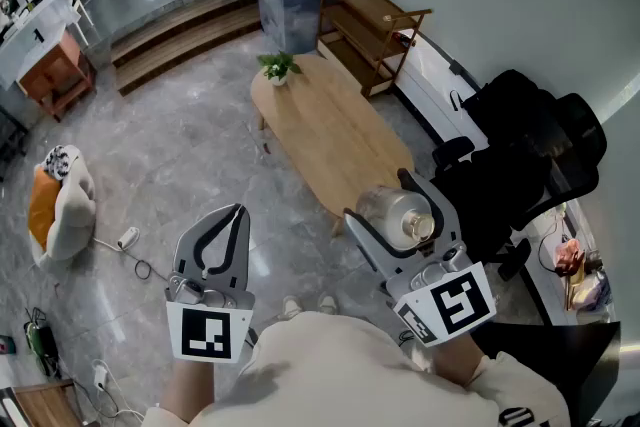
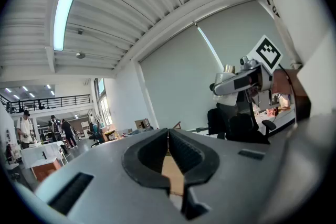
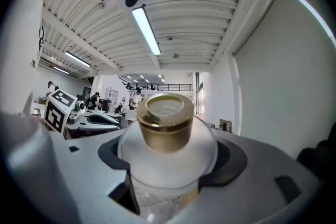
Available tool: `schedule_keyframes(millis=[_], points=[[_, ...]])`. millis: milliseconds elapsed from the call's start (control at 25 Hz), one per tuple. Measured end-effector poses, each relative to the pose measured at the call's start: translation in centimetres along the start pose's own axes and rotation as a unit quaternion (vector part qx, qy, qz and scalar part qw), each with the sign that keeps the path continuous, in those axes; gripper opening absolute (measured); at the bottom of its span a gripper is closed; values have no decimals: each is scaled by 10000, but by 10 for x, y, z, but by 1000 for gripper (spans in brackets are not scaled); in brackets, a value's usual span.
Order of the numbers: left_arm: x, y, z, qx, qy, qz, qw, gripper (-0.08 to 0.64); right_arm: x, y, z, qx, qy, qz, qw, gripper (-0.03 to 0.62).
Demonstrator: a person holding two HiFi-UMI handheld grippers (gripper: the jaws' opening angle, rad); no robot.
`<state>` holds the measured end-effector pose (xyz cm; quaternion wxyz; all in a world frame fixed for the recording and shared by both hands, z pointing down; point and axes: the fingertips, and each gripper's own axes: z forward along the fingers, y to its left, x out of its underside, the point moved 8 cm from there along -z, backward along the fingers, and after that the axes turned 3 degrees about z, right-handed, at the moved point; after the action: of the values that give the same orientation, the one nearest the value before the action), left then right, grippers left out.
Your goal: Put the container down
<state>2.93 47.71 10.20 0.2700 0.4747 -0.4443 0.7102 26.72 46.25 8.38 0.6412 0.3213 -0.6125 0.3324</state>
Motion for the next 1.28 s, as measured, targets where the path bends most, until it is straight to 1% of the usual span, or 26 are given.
schedule_keyframes(millis=[160,240,360,520,840,960,1280], points=[[0,-10,4,16,47,-37,10000,9,6,-8,-5,109,24,-116,9999,336],[0,-14,5,42,48,-67,10000,9,8,-9,-8,100,26,-157,9998,334],[-1,-20,8,84,48,-68,9999,9,11,-12,-12,55,22,-86,9999,334],[-4,-29,15,172,77,-84,9998,9,12,-20,-20,92,-9,12,10000,334],[-9,-48,38,305,169,72,9994,9,20,-46,-27,120,-15,118,9999,333],[-9,-56,45,277,221,96,9993,9,24,-56,-28,82,-26,125,9999,333],[-1,-75,55,52,385,188,9991,9,39,-80,-32,-94,-73,191,9997,333]])
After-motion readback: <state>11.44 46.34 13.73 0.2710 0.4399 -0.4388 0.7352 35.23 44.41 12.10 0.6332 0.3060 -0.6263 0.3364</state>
